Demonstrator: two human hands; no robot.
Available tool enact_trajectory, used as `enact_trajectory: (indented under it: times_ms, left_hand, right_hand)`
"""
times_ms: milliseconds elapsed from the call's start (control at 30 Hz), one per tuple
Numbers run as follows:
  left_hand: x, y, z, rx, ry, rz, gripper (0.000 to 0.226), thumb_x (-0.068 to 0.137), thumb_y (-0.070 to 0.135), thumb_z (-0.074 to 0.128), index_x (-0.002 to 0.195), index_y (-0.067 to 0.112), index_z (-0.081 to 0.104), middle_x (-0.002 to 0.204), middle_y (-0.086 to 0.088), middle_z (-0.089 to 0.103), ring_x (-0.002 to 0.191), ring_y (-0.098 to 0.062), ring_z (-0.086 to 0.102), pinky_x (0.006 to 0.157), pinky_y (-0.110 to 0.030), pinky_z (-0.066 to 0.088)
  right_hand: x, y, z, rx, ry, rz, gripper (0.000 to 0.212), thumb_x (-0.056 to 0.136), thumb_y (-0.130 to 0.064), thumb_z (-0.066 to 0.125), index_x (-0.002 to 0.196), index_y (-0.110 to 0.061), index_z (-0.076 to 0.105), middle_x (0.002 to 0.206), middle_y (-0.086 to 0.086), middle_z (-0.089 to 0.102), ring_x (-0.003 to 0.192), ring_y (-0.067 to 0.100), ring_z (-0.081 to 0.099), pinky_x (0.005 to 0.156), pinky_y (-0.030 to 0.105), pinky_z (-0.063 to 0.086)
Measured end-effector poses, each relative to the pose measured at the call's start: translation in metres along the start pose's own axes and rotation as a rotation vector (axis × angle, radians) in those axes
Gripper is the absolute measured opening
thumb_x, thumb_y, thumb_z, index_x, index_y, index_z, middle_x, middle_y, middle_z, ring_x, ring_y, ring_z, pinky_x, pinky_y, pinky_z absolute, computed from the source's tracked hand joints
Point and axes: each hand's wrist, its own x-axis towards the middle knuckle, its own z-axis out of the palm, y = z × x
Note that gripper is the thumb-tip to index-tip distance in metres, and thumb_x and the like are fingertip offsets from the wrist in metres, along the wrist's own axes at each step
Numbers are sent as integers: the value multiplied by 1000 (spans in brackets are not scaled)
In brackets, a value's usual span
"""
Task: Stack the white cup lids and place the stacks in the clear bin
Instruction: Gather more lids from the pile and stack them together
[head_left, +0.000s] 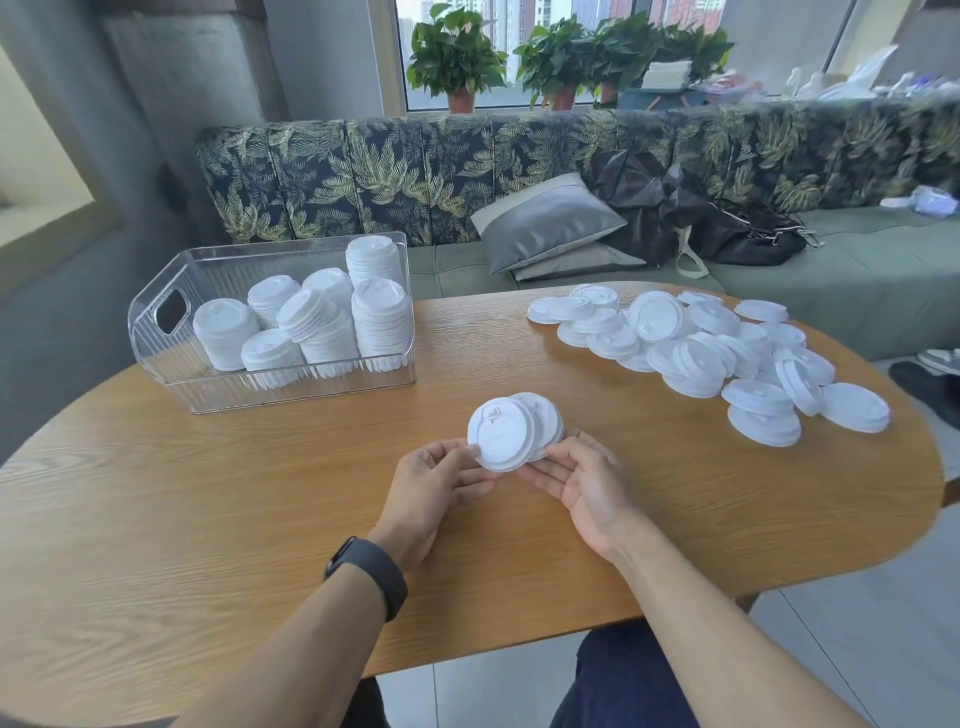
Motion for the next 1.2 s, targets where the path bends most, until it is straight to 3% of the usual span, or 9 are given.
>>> enact_trajectory:
  times_ms: [233,500,733,867,967,1200]
  left_hand:
    - [-1,0,0,-16,-22,24,25,102,16,64,122,0,63,103,-16,79,96,-24,78,83,-29,63]
    - [-1,-4,2,49,21,70,26,103,15,64,124,-1,62,105,-17,79,100,-28,77,85,-32,63]
    - [-3,-6,3,89,37,94,24,101,13,65,122,0,64,102,-12,80,97,-26,78,81,-32,64]
    - [-5,-7,3,109,43,111,23,101,15,67,120,3,65,101,-8,80,96,-22,78,81,-31,64]
    - [-4,-8,3,121,44,112,26,99,17,69,121,3,65,101,-9,80,97,-24,78,84,-35,64]
    - [-4,-8,4,110,70,146,28,101,30,66,114,7,73,102,-9,80,92,-25,78,76,-29,62]
  right_hand:
    - [0,2,2,-54,10,-8,17,101,3,50,115,-1,61,103,21,77,98,32,76,87,41,61]
    - [0,6,6,-229,-49,-38,31,105,-3,51,128,-15,67,115,8,78,105,25,75,86,35,61]
    - [-1,10,7,-242,-22,-72,33,109,-10,46,135,-19,64,114,3,78,94,21,75,77,34,62]
    - [-5,7,10,-258,-53,-96,28,108,-26,53,127,-17,71,112,7,78,98,23,75,79,35,62]
    - [-6,9,10,-279,-10,-132,25,101,-24,66,124,-17,73,108,6,79,100,23,76,78,34,63]
    - [-9,14,11,-375,55,-177,13,98,-22,69,103,-17,79,92,6,80,84,23,76,69,35,64]
